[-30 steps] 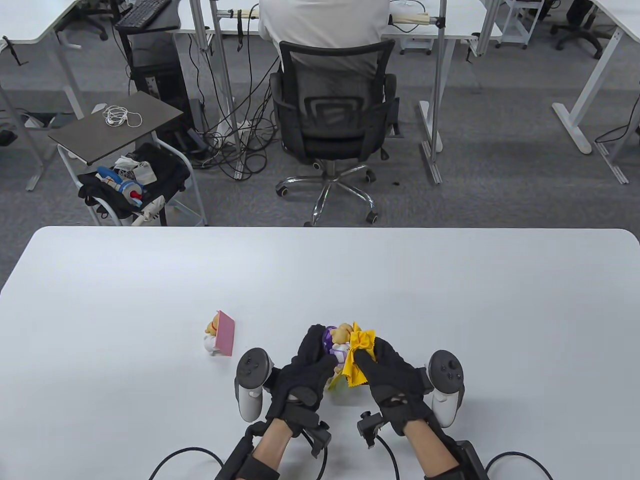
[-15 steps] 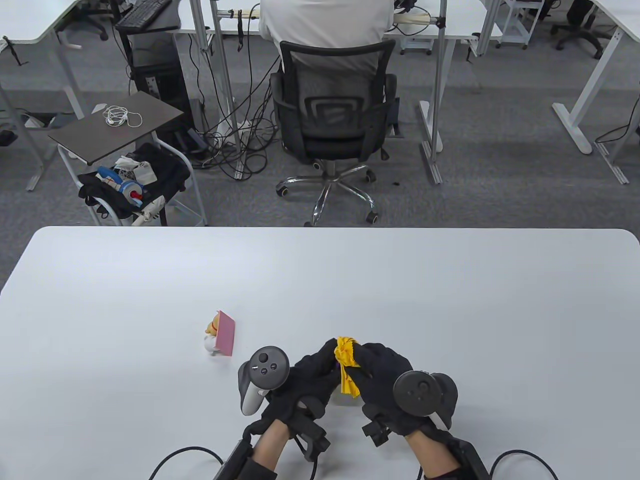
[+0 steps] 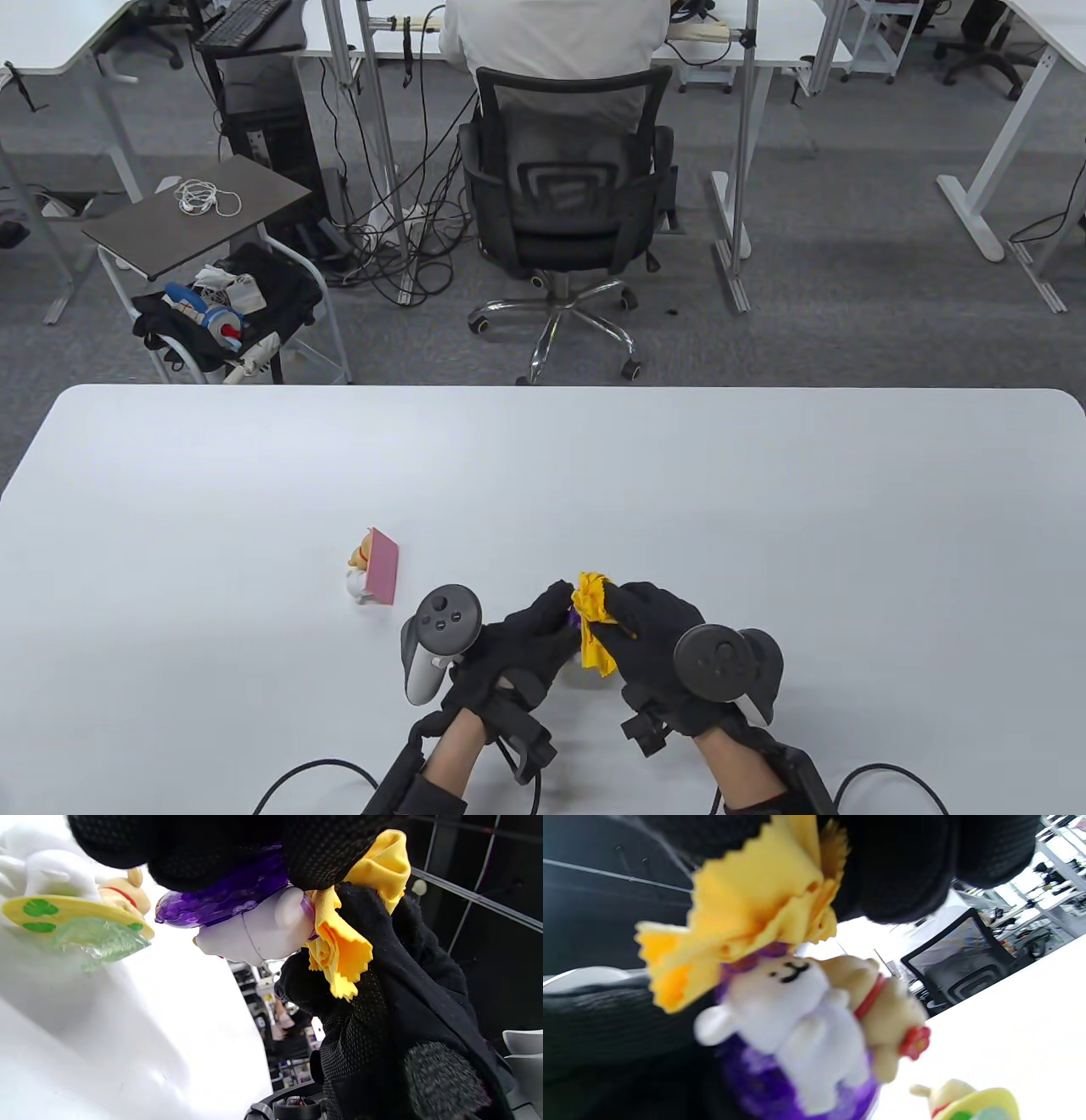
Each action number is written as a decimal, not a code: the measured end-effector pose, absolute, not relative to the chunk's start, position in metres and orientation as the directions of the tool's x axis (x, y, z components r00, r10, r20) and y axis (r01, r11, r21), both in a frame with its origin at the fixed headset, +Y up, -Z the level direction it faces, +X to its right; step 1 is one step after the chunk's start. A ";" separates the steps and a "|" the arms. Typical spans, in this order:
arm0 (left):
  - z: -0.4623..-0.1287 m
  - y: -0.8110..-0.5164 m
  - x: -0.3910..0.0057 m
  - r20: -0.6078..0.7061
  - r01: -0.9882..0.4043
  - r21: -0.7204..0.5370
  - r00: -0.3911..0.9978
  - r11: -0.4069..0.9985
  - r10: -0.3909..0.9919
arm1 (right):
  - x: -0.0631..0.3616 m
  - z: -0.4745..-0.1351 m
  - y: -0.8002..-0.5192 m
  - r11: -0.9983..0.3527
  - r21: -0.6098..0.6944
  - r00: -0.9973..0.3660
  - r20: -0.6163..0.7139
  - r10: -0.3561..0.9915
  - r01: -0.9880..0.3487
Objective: Dust the small ornaments
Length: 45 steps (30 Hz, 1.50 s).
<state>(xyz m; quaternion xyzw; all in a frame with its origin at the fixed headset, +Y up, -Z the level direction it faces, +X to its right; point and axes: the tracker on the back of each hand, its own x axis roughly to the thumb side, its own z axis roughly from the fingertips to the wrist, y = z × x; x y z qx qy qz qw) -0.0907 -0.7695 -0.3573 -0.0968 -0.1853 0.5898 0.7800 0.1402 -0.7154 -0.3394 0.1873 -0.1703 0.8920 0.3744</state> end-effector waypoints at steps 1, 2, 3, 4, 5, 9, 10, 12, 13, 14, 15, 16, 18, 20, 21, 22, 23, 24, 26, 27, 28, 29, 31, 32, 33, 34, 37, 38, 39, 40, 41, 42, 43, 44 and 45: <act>-0.359 -0.770 -0.090 0.183 -0.879 -0.394 0.213 0.270 0.960 | 0.143 -0.340 -0.717 -0.666 -0.190 -0.667 0.449 0.594 -0.721; -0.359 -0.771 -0.090 0.163 -0.881 -0.405 0.194 0.245 0.967 | 0.144 -0.340 -0.716 -0.663 -0.183 -0.661 0.453 0.598 -0.726; -0.359 -0.772 -0.091 0.146 -0.885 -0.406 0.183 0.227 0.972 | 0.143 -0.341 -0.715 -0.642 -0.137 -0.619 0.475 0.625 -0.754; -0.360 -0.773 -0.092 0.151 -0.885 -0.403 0.188 0.234 0.970 | 0.140 -0.341 -0.715 -0.611 -0.059 -0.552 0.502 0.666 -0.790; -0.360 -0.773 -0.094 0.162 -0.883 -0.399 0.198 0.248 0.967 | 0.139 -0.342 -0.715 -0.596 -0.014 -0.520 0.507 0.688 -0.803; -0.359 -0.770 -0.094 0.169 -0.875 -0.411 0.204 0.257 0.964 | 0.146 -0.345 -0.717 -0.643 -0.096 -0.612 0.440 0.657 -0.760; -0.359 -0.770 -0.093 0.176 -0.875 -0.404 0.213 0.268 0.961 | 0.149 -0.346 -0.717 -0.619 -0.076 -0.586 0.427 0.688 -0.782; -0.359 -0.770 -0.092 0.177 -0.870 -0.421 0.199 0.257 0.964 | 0.159 -0.353 -0.722 -0.602 -0.090 -0.589 0.366 0.720 -0.793; -0.359 -0.770 -0.092 0.177 -0.874 -0.425 0.175 0.236 0.968 | 0.163 -0.355 -0.725 -0.606 -0.083 -0.594 0.343 0.728 -0.791; -0.358 -0.768 -0.092 0.169 -0.876 -0.428 0.165 0.223 0.972 | 0.167 -0.359 -0.728 -0.565 -0.037 -0.543 0.332 0.771 -0.824; -0.358 -0.768 -0.092 0.173 -0.876 -0.430 0.158 0.219 0.972 | 0.170 -0.362 -0.731 -0.528 -0.011 -0.505 0.308 0.806 -0.849; -0.359 -0.768 -0.094 0.169 -0.882 -0.431 0.127 0.189 0.977 | 0.173 -0.364 -0.734 -0.494 0.030 -0.469 0.268 0.842 -0.869; -0.360 -0.770 -0.096 0.143 -0.888 -0.437 0.088 0.143 0.986 | 0.178 -0.368 -0.736 -0.455 0.068 -0.425 0.258 0.868 -0.888; -0.362 -0.774 -0.097 0.126 -0.890 -0.448 0.030 0.084 0.992 | 0.180 -0.369 -0.736 -0.427 0.089 -0.398 0.237 0.886 -0.900; -0.362 -0.777 -0.098 0.106 -0.892 -0.451 -0.020 0.030 0.994 | 0.182 -0.370 -0.736 -0.444 0.101 -0.411 0.238 0.880 -0.890; -0.363 -0.778 -0.099 0.090 -0.892 -0.452 -0.061 -0.014 0.994 | 0.183 -0.370 -0.736 -0.451 0.106 -0.417 0.238 0.877 -0.886; -0.363 -0.781 -0.100 0.059 -0.892 -0.447 -0.109 -0.071 0.992 | 0.184 -0.371 -0.738 -0.435 0.113 -0.401 0.234 0.886 -0.894; -0.364 -0.784 -0.102 0.045 -0.889 -0.441 -0.157 -0.122 0.987 | 0.183 -0.372 -0.740 -0.421 0.121 -0.388 0.223 0.894 -0.899; -0.365 -0.787 -0.105 0.012 -0.868 -0.439 -0.263 -0.231 0.965 | 0.182 -0.372 -0.743 -0.408 0.147 -0.372 0.220 0.902 -0.901; -0.366 -0.790 -0.105 -0.007 -0.849 -0.442 -0.318 -0.288 0.948 | 0.180 -0.372 -0.744 -0.379 0.162 -0.343 0.216 0.914 -0.911; -0.366 -0.792 -0.105 -0.019 -0.830 -0.445 -0.366 -0.335 0.931 | 0.178 -0.372 -0.745 -0.338 0.169 -0.302 0.207 0.930 -0.926; -0.367 -0.794 -0.104 -0.054 -0.795 -0.455 -0.425 -0.401 0.904 | 0.175 -0.372 -0.748 -0.244 0.201 -0.209 0.180 0.961 -0.949; -0.367 -0.798 -0.102 -0.084 -0.757 -0.464 -0.479 -0.459 0.874 | 0.169 -0.373 -0.754 -0.052 0.303 -0.023 0.098 0.995 -0.952; -0.367 -0.798 -0.100 -0.095 -0.748 -0.469 -0.486 -0.470 0.868 | 0.165 -0.373 -0.758 0.038 0.354 0.055 0.038 0.998 -0.934; -0.367 -0.798 -0.099 -0.101 -0.750 -0.470 -0.478 -0.466 0.872 | 0.163 -0.373 -0.760 0.086 0.374 0.099 0.017 0.995 -0.924; -0.366 -0.798 -0.098 -0.098 -0.760 -0.470 -0.460 -0.449 0.882 | 0.161 -0.373 -0.762 0.135 0.378 0.143 -0.006 0.990 -0.916; -0.366 -0.801 -0.101 -0.112 -0.784 -0.446 -0.431 -0.433 0.896 | 0.161 -0.374 -0.764 0.149 0.361 0.152 -0.021 0.988 -0.920; -0.367 -0.802 -0.103 -0.107 -0.795 -0.443 -0.411 -0.413 0.905 | 0.161 -0.373 -0.763 0.119 0.357 0.126 -0.002 0.992 -0.927; -0.367 -0.803 -0.105 -0.104 -0.815 -0.437 -0.373 -0.380 0.922 | 0.161 -0.373 -0.763 0.083 0.353 0.095 0.015 0.995 -0.932; -0.367 -0.803 -0.106 -0.102 -0.833 -0.428 -0.342 -0.351 0.934 | 0.160 -0.373 -0.762 0.061 0.351 0.074 0.022 0.997 -0.934; -0.367 -0.805 -0.108 -0.090 -0.858 -0.413 -0.293 -0.304 0.952 | 0.159 -0.373 -0.763 0.026 0.346 0.040 0.033 0.999 -0.938; -0.368 -0.805 -0.109 -0.087 -0.871 -0.405 -0.265 -0.277 0.960 | 0.157 -0.372 -0.763 0.003 0.345 0.019 0.043 0.999 -0.939; -0.368 -0.806 -0.110 -0.101 -0.885 -0.396 -0.224 -0.246 0.969 | 0.155 -0.372 -0.763 -0.019 0.350 -0.002 0.047 0.999 -0.937; -0.368 -0.806 -0.111 -0.120 -0.896 -0.390 -0.180 -0.213 0.976 | 0.152 -0.370 -0.763 -0.030 0.355 -0.015 0.044 0.999 -0.935; -0.368 -0.806 -0.111 -0.129 -0.905 -0.383 -0.145 -0.184 0.981 | 0.150 -0.370 -0.763 -0.035 0.361 -0.019 0.047 0.999 -0.932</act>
